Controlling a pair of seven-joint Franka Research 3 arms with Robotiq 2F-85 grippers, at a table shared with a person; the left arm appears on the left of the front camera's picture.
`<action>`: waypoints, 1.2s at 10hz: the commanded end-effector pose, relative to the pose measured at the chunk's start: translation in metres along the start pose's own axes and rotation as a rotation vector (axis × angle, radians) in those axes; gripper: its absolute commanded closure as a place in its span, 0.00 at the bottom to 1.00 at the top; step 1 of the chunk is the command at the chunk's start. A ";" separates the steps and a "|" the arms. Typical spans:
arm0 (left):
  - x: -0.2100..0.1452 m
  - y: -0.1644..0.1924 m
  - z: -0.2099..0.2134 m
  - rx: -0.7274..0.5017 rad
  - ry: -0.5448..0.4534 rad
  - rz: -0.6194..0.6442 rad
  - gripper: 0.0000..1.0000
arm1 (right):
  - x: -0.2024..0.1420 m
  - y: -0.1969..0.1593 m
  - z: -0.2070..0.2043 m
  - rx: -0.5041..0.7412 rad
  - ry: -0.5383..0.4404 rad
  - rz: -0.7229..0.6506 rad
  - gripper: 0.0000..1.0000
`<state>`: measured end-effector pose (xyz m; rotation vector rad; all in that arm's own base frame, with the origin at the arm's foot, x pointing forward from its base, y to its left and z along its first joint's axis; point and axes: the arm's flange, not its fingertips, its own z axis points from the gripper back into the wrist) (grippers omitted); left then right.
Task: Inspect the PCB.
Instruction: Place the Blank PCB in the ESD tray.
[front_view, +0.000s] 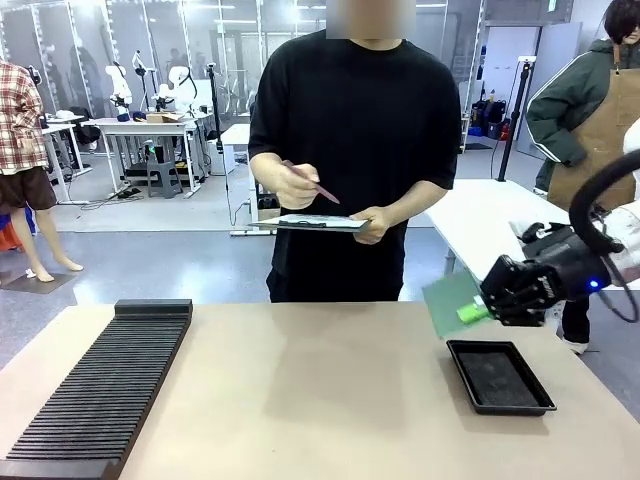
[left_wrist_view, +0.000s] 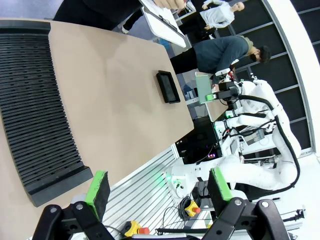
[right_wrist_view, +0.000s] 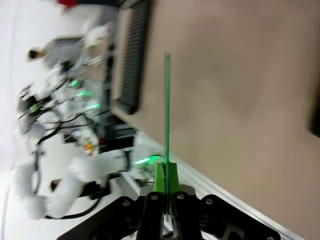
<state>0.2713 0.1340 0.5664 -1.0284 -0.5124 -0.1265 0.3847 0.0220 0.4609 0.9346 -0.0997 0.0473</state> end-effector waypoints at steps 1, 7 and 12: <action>0.000 -0.002 0.001 0.013 0.007 0.002 0.00 | 0.014 -0.011 0.003 -0.213 0.034 -0.041 0.97; 0.000 -0.002 0.001 0.013 0.007 0.002 0.00 | 0.060 -0.054 -0.008 -0.489 0.031 -0.132 0.97; 0.000 -0.002 0.001 0.013 0.007 0.002 0.00 | 0.085 -0.092 -0.039 -0.543 -0.033 -0.105 0.97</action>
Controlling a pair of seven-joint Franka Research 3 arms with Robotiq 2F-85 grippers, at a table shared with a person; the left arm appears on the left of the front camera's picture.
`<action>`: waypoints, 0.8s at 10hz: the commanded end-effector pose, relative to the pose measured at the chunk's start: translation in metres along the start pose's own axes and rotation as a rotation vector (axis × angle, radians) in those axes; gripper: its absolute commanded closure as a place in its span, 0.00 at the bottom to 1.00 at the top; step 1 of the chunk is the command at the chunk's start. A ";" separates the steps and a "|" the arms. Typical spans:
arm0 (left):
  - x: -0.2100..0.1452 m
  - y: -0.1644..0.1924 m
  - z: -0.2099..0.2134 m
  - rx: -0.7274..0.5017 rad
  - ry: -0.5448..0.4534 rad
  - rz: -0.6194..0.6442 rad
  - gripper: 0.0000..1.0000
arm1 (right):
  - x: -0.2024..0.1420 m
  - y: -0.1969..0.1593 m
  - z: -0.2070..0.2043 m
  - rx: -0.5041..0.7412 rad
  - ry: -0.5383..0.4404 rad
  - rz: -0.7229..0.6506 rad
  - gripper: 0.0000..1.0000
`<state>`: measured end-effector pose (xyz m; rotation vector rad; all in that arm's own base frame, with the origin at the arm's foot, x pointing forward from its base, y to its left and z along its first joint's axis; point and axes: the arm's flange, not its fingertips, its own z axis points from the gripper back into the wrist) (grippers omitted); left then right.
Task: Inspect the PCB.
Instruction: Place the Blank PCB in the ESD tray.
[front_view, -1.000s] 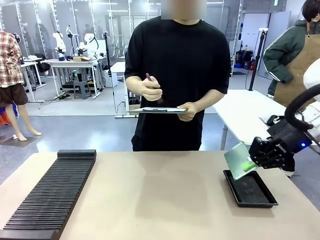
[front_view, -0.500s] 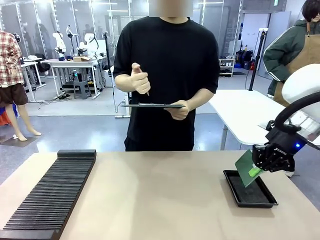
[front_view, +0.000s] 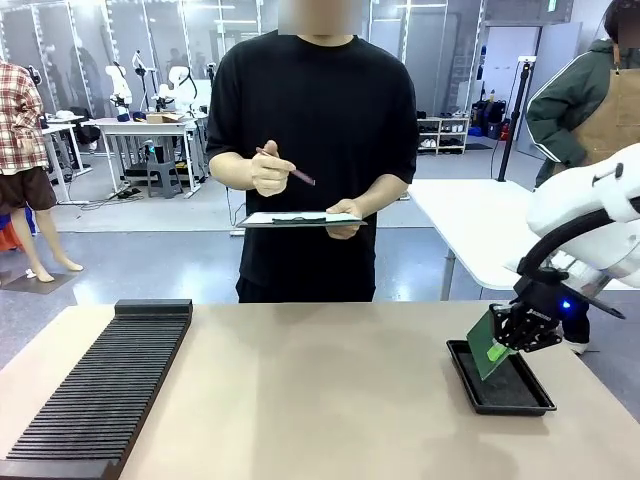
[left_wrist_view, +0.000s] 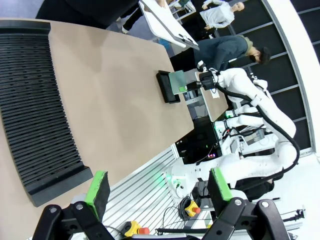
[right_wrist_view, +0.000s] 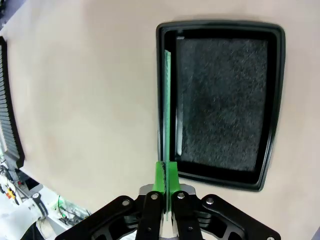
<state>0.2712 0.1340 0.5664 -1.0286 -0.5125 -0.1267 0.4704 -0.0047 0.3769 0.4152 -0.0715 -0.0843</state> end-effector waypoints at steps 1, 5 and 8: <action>0.000 -0.002 0.001 0.013 0.007 0.002 0.00 | 0.011 0.002 -0.014 -0.007 0.000 0.007 0.97; 0.000 -0.002 0.001 0.013 0.007 0.002 0.00 | 0.010 -0.003 -0.031 -0.021 0.015 -0.012 0.97; 0.000 -0.002 0.001 0.013 0.007 0.002 0.00 | 0.008 -0.002 -0.036 -0.026 0.017 -0.011 0.78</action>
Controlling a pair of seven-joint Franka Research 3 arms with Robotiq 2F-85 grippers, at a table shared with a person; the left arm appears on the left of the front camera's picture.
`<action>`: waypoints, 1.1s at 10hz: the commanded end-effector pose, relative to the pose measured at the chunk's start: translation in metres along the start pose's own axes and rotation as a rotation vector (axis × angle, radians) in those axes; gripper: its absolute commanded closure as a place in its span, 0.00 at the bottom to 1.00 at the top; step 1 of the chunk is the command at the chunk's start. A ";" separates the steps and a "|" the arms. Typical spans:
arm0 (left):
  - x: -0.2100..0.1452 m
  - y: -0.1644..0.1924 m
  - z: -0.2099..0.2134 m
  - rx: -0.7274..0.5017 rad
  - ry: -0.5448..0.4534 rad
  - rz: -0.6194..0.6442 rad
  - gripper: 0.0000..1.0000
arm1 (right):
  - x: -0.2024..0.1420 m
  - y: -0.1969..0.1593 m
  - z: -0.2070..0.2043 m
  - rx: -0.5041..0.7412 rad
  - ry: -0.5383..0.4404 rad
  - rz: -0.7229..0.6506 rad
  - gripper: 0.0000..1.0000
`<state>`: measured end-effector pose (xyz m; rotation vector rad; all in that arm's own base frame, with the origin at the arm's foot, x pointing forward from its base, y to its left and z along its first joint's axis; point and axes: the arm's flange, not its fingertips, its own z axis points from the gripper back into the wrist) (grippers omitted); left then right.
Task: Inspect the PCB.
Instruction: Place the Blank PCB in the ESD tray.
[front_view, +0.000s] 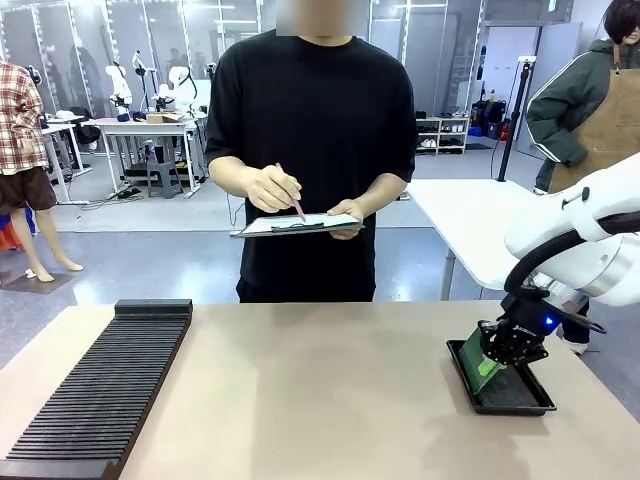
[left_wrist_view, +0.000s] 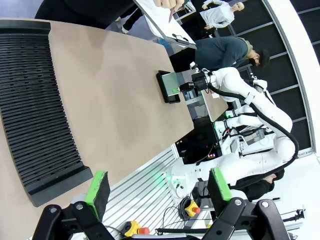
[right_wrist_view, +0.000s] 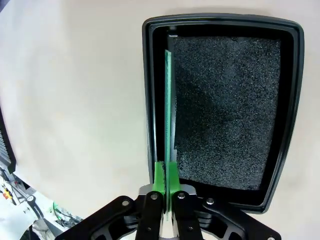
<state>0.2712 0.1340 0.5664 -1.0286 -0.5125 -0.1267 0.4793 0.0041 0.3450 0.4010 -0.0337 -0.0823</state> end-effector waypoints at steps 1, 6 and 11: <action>0.000 -0.002 0.001 0.013 0.007 0.002 0.00 | 0.001 0.001 -0.003 -0.023 -0.028 -0.011 0.66; 0.000 -0.002 0.001 0.013 0.007 0.002 0.00 | -0.013 -0.001 0.007 -0.181 -0.050 -0.037 0.00; 0.000 -0.002 0.001 0.013 0.007 0.002 0.00 | -0.011 -0.005 0.011 -0.164 -0.048 -0.012 0.00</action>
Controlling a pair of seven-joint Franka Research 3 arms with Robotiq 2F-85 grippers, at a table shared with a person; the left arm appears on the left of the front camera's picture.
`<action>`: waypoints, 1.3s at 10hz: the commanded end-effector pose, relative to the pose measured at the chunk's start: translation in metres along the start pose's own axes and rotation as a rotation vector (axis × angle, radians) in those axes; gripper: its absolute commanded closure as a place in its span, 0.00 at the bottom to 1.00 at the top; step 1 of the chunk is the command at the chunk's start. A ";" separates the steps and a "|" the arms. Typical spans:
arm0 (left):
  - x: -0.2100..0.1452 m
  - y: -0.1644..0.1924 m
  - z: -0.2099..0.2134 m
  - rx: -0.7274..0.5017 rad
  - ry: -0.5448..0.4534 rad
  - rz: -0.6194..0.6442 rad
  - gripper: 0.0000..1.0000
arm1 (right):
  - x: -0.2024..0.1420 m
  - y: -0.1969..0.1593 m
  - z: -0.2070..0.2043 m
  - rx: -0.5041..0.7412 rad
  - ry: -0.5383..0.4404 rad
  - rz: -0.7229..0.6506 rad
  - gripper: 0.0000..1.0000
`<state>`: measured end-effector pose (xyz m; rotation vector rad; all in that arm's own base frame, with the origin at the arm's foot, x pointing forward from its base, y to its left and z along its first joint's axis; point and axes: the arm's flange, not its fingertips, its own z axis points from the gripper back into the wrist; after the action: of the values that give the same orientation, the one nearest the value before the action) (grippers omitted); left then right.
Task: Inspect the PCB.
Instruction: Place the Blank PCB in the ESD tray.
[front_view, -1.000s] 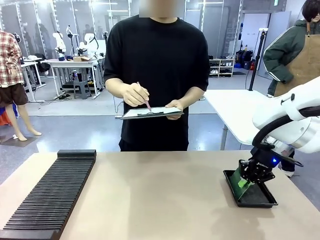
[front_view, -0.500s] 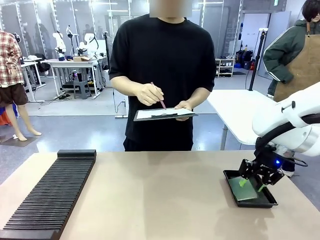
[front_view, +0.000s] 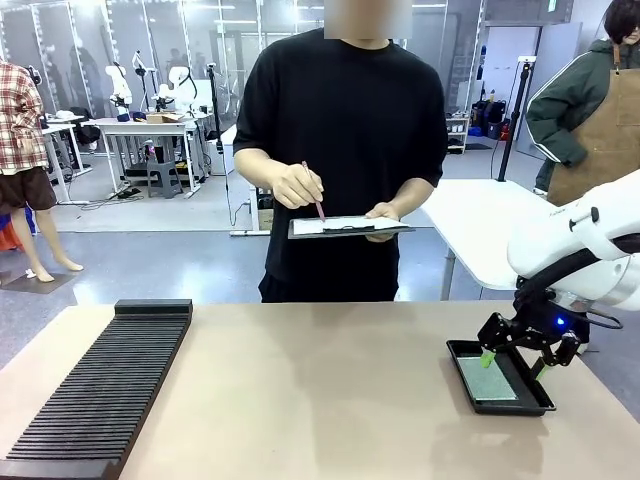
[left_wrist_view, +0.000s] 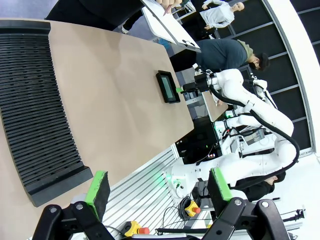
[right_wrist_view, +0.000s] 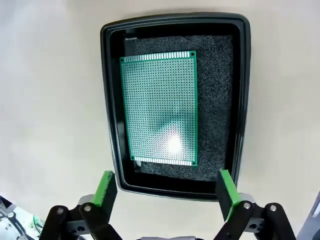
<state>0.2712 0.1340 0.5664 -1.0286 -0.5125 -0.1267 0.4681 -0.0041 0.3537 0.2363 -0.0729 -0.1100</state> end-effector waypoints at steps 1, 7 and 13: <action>0.000 -0.002 0.001 0.013 0.007 0.002 0.00 | 0.000 0.000 -0.001 -0.001 0.002 0.004 0.00; 0.000 -0.002 0.001 0.013 0.007 0.002 0.00 | 0.000 0.000 -0.001 -0.001 0.002 0.004 0.00; 0.000 -0.002 0.001 0.013 0.007 0.002 0.00 | 0.000 0.000 0.000 0.000 0.000 0.000 0.00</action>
<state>0.2712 0.1340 0.5664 -1.0286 -0.5125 -0.1267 0.4681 -0.0042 0.3535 0.2363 -0.0726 -0.1096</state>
